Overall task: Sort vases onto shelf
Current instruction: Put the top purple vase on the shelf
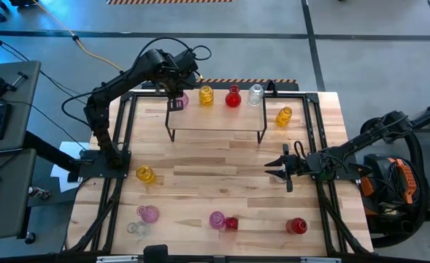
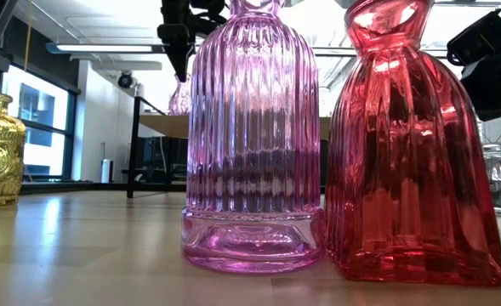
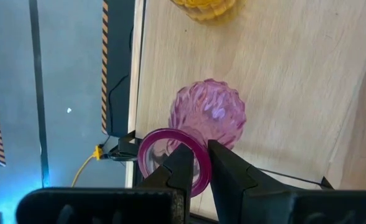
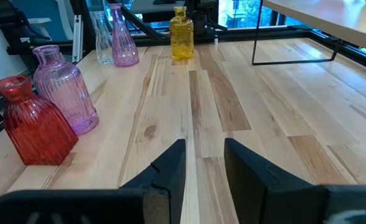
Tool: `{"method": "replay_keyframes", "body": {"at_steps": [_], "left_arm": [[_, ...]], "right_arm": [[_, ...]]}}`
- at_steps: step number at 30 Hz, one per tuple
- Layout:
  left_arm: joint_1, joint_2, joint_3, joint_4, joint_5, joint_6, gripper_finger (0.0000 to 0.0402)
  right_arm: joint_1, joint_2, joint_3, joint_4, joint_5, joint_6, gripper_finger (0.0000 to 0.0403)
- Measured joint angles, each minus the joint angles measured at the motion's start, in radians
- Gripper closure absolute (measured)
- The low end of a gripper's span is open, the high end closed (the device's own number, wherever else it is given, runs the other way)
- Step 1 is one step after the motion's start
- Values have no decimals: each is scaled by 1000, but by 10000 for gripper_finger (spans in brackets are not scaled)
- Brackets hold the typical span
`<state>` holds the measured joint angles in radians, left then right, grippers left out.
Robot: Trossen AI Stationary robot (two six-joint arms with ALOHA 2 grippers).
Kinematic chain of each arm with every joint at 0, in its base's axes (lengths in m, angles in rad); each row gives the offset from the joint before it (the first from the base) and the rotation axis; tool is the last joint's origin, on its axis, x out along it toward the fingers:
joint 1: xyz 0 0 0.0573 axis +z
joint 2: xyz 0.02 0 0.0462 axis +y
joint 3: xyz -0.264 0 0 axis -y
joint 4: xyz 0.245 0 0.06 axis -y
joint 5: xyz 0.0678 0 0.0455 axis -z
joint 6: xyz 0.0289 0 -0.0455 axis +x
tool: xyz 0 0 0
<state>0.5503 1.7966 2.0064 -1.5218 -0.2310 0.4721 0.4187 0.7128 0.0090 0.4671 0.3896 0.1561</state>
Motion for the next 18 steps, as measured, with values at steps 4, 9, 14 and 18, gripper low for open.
{"method": "replay_keyframes", "body": {"at_steps": [4,9,14,18], "left_arm": [[0,4,0,0,0,-16,367],[4,25,1,3,-4,-23,366],[3,32,3,7,-6,-25,366],[2,33,3,7,-6,-26,366]], "right_arm": [[0,0,0,0,0,0,308],[0,0,0,0,0,0,308],[0,0,0,0,0,0,308],[0,0,0,0,0,0,308]]}}
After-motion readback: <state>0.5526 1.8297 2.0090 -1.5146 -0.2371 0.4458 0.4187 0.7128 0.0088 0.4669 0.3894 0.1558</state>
